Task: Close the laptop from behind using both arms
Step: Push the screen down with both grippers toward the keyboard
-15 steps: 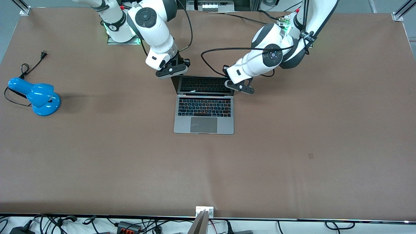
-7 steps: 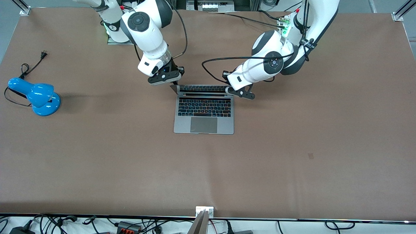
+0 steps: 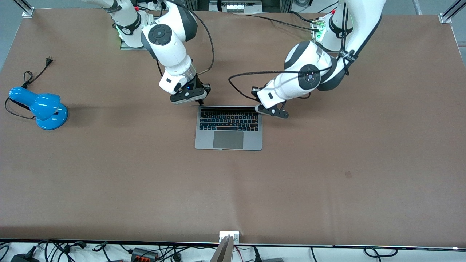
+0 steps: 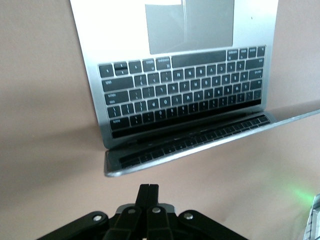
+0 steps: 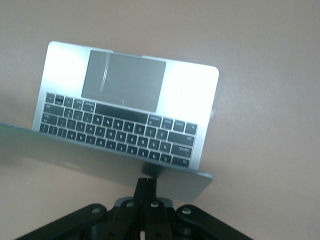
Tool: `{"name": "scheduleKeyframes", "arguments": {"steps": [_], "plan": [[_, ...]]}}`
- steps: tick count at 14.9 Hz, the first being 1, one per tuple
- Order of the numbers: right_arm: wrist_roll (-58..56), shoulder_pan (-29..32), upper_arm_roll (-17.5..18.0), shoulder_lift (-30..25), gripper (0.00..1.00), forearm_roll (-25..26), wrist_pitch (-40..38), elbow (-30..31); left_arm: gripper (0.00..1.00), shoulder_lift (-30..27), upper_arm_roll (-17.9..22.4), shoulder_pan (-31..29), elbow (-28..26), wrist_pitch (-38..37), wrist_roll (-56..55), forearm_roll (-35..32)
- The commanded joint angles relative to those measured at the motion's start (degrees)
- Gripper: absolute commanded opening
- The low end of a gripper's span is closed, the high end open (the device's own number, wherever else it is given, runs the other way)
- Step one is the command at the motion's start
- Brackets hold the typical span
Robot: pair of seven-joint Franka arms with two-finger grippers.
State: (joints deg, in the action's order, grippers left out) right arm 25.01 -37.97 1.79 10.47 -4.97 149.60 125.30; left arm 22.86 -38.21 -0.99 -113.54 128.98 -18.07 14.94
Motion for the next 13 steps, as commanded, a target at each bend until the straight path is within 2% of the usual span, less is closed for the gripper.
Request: {"name": "scheduleKeyframes", "arguments": {"steps": [1, 3, 8, 13], "plan": [[-0.13, 1.40, 0.05, 2.97, 0.00, 2.24, 1.40, -3.91, 0.00, 3.06, 0.41, 0.47, 2.54, -0.22, -1.44, -3.07], [-0.13, 2.37, 0.05, 4.55, 0.00, 4.26, 1.49, -5.40, 0.00, 3.85, 0.85, 0.47, 3.23, -0.22, -1.44, -3.34], [-0.13, 2.81, -0.39, 10.17, 0.00, 4.80, 1.57, -9.36, 0.00, 5.79, 1.47, 0.73, 4.82, -0.14, -1.44, -3.60], [-0.22, 3.34, -1.53, 15.97, 0.00, 7.60, 1.84, -14.28, 0.00, 9.21, 1.73, 0.90, 6.66, -0.05, -2.49, -7.99]]}}
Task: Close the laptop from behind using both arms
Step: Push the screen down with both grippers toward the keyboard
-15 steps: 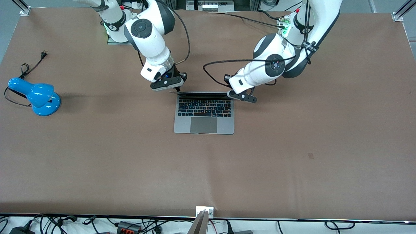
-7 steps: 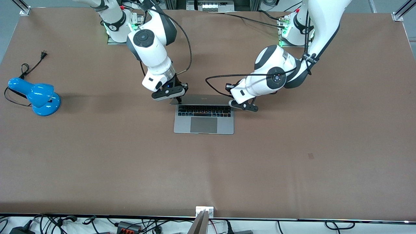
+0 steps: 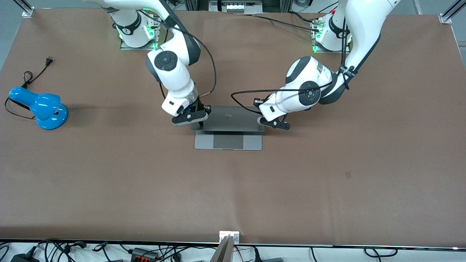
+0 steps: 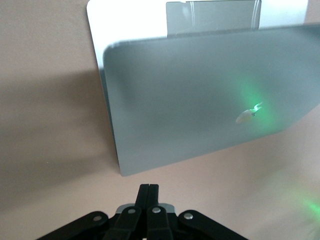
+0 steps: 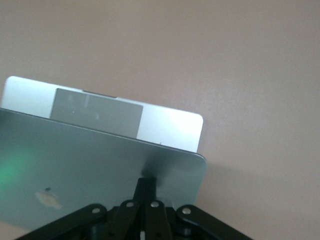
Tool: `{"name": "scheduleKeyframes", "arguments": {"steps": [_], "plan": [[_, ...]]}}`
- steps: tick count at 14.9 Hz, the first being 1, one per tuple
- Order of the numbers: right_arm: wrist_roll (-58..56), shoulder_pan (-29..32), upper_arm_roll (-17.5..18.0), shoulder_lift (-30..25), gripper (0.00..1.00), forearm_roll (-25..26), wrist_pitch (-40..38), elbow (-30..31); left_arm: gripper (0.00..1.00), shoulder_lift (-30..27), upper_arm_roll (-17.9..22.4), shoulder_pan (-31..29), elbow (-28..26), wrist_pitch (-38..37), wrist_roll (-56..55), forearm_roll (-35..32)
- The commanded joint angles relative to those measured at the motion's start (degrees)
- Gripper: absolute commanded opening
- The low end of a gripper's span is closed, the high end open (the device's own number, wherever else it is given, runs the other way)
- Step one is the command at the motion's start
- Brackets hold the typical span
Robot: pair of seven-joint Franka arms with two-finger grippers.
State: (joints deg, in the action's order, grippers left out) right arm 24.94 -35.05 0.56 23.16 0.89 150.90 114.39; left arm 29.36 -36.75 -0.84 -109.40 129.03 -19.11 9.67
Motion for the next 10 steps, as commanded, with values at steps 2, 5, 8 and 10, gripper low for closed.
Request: {"name": "scheduleKeyframes", "arguments": {"steps": [2, 5, 8, 10], "plan": [[-0.24, 0.34, -0.99, 5.49, 0.00, 2.18, 0.62, -5.57, 0.00, 4.73, 0.36, 0.66, 3.31, -0.01, -1.72, -4.13], [-0.33, 0.51, -1.69, 7.77, 0.00, 4.20, 4.82, -5.93, 0.00, 7.63, 0.36, 0.84, 3.23, 4.46, -3.56, -5.71], [-0.33, 0.51, -2.05, 10.68, 0.00, 4.65, 7.47, -7.68, 0.00, 10.18, 0.62, 1.80, 4.10, 5.62, -4.18, -8.26], [-0.41, 0.51, -2.05, 12.00, 0.00, 4.65, 7.48, -9.27, 0.00, 10.37, 1.50, 2.76, 4.20, 5.79, -4.80, -8.44]]}}
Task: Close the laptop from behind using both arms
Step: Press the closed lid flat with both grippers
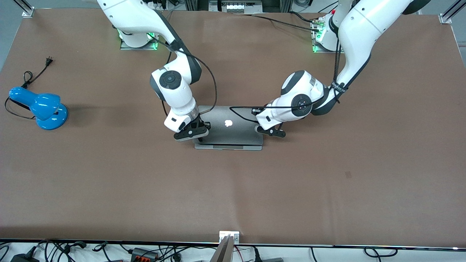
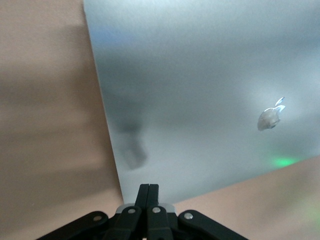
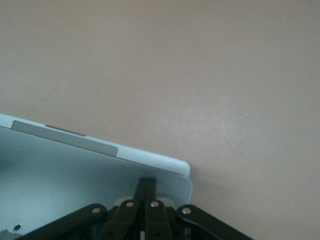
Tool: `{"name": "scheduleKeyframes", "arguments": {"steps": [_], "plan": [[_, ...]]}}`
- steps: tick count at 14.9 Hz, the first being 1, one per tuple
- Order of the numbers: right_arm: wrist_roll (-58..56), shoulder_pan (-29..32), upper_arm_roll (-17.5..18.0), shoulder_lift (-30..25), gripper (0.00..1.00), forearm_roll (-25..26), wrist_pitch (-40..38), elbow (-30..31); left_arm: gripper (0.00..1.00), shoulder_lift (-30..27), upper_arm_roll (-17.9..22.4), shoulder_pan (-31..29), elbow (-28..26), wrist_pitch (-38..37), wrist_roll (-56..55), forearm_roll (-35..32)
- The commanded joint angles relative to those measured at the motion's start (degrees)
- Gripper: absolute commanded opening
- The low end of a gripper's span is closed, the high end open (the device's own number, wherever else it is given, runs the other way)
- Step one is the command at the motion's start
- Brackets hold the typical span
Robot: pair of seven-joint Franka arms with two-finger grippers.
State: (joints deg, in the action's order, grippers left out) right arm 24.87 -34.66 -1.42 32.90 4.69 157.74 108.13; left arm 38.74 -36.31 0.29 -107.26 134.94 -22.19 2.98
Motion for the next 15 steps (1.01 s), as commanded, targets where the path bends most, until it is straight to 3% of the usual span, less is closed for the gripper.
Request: {"name": "scheduleKeyframes", "arguments": {"steps": [1, 6, 15], "plan": [[-0.26, 0.03, 0.02, 2.60, 0.00, 0.85, 0.64, -3.01, 0.00, 1.07, 1.67, 2.69, 1.96, 0.49, -1.71, -1.75], [0.17, -0.14, 0.02, 6.46, 0.00, 0.77, 0.64, -5.64, 0.00, 2.04, 6.42, 7.88, 1.96, 3.39, -2.59, -1.75], [0.00, -0.85, 0.10, 9.37, 0.00, 0.15, 0.20, -7.93, 0.00, 2.56, 6.86, 8.06, 1.61, 4.88, -2.59, -1.92]]}}
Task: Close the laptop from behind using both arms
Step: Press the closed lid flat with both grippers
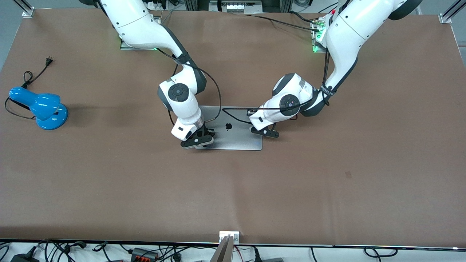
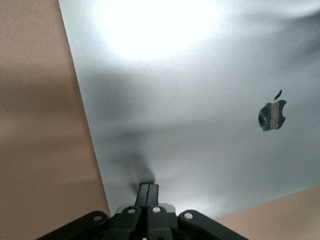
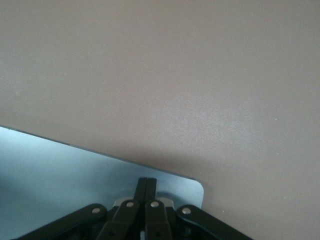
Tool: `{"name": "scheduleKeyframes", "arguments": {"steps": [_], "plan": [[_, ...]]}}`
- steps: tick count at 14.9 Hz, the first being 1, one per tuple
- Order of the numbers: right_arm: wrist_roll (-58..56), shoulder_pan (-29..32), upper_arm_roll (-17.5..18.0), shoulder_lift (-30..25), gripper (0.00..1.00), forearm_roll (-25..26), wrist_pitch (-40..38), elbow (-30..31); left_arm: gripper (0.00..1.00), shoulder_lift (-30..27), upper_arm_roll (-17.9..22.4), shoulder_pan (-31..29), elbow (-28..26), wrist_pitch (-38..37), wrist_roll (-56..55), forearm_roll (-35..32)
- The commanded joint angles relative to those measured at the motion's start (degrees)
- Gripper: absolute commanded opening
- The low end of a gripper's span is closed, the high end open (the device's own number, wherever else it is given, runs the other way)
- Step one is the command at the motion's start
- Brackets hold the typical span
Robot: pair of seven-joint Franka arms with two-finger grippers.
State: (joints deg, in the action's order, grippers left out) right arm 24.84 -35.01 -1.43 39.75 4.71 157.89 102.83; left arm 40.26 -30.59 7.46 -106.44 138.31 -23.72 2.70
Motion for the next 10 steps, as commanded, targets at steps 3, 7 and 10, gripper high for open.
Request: {"name": "scheduleKeyframes", "arguments": {"steps": [3, 7, 10], "plan": [[-0.14, -0.41, 0.11, 2.00, 0.00, 0.04, -5.55, -3.68, 0.00, 1.05, 1.14, 0.89, 0.71, 1.52, -1.07, -1.91], [-0.93, 0.38, 0.03, -2.11, 0.00, 0.30, -23.64, -8.34, 0.00, -0.61, 1.14, 0.10, 0.71, 0.04, -1.50, -2.00], [-2.07, 2.31, 0.29, -5.54, 0.00, -0.05, -31.75, -9.49, 0.00, -3.95, 1.06, -0.43, 0.71, -2.86, -1.51, -2.00]]}}
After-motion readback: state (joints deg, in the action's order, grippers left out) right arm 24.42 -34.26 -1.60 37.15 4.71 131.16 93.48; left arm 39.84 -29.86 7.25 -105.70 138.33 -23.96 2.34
